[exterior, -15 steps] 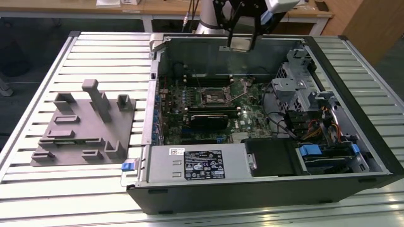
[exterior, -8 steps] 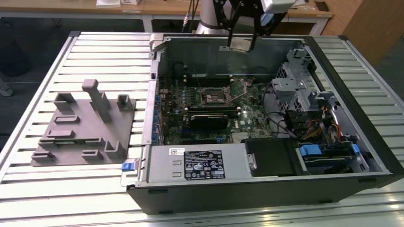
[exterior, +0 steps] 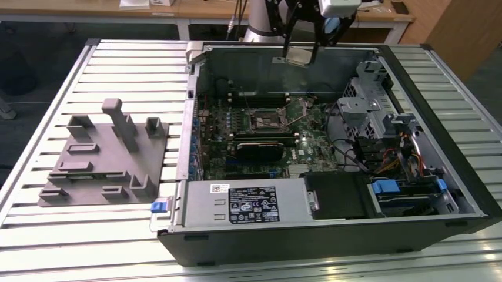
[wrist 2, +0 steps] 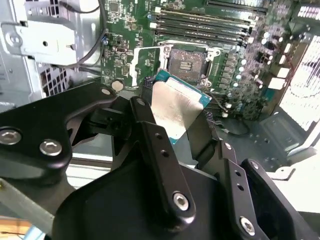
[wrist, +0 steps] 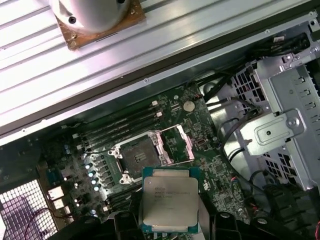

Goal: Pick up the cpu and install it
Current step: 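Place the cpu into insertion slot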

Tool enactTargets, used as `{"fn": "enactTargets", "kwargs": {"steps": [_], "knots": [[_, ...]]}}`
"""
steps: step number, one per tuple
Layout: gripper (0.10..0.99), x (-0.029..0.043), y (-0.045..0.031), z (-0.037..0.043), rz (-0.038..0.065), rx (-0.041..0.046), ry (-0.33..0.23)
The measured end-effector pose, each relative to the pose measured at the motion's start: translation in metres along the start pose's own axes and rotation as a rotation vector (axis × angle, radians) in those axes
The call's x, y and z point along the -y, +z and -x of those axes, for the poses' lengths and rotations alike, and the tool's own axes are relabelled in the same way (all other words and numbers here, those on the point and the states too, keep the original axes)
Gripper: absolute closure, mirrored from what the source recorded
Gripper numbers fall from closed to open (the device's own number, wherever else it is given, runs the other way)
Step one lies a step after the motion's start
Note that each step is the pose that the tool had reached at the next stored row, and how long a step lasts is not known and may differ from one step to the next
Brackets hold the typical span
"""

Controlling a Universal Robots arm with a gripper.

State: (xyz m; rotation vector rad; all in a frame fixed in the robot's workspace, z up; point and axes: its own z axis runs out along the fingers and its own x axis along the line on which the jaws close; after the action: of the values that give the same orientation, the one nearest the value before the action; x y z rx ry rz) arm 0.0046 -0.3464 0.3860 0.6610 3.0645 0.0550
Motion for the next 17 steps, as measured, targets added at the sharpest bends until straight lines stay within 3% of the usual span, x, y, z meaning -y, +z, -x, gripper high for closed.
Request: {"fn": "enactTargets", "kwargs": {"steps": [2, 3, 17], "knots": [[0.557, -0.0001, 0.0003, 0.0000, 0.000, 0.0009, 0.026], [0.557, -0.0003, 0.0010, -0.0001, 0.000, 0.0027, 0.075], [0.557, -0.0005, 0.0041, -0.0003, 0.000, 0.0108, 0.302]]}}
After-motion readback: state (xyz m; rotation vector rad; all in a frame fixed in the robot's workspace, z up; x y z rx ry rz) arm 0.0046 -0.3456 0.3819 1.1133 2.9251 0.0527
